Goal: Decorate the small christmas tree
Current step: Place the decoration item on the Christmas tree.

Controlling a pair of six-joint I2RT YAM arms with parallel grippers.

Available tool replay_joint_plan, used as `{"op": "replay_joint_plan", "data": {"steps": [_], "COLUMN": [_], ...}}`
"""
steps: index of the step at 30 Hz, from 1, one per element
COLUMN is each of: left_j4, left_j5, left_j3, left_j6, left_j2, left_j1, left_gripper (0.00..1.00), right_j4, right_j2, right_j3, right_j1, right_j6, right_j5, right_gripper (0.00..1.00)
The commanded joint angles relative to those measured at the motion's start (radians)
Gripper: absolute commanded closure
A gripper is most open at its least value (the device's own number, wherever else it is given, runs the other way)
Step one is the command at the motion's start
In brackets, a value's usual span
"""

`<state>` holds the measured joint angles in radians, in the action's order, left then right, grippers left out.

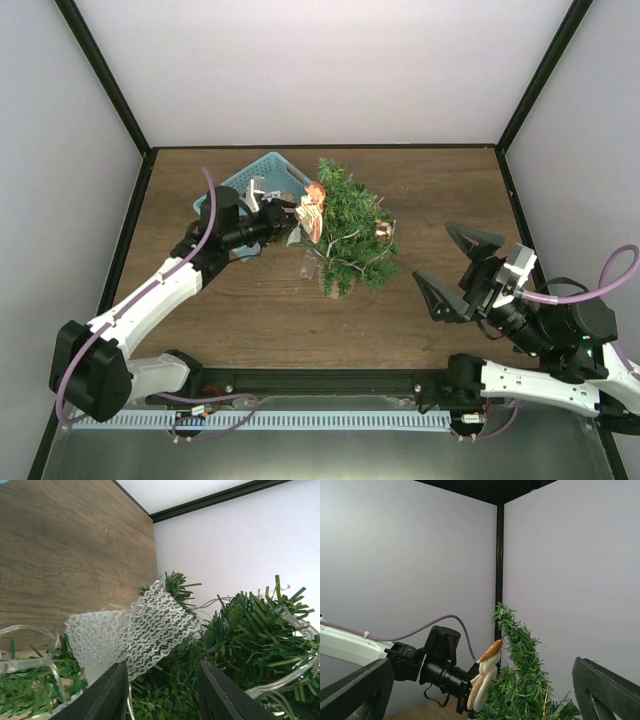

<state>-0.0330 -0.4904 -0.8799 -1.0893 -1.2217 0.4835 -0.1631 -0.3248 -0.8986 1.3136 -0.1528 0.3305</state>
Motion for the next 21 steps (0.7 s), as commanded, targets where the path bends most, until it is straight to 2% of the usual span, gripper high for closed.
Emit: {"op": "replay_joint_plan", "data": {"steps": [1, 13, 21], "left_j4": [-0.062, -0.068, -0.076], "left_j5": [-0.045, -0.025, 0.031], "left_j3": [0.006, -0.003, -0.014], "left_j6": [-0.008, 0.007, 0.015], "left_j2": [-0.006, -0.041, 0.003], "left_j1": [0.009, 0.016, 0.015], "left_gripper": [0.59, 0.58, 0.57], "right_j4": [0.029, 0.021, 0.013], "right_j2": [0.007, 0.011, 0.016], "right_j3": [0.001, 0.004, -0.003], "right_j1": [0.007, 0.007, 0.007], "right_j6": [-0.013, -0.005, -0.002], "right_j5": [0.02, 0.03, 0.034], "right_gripper": [0.0, 0.0, 0.0]}}
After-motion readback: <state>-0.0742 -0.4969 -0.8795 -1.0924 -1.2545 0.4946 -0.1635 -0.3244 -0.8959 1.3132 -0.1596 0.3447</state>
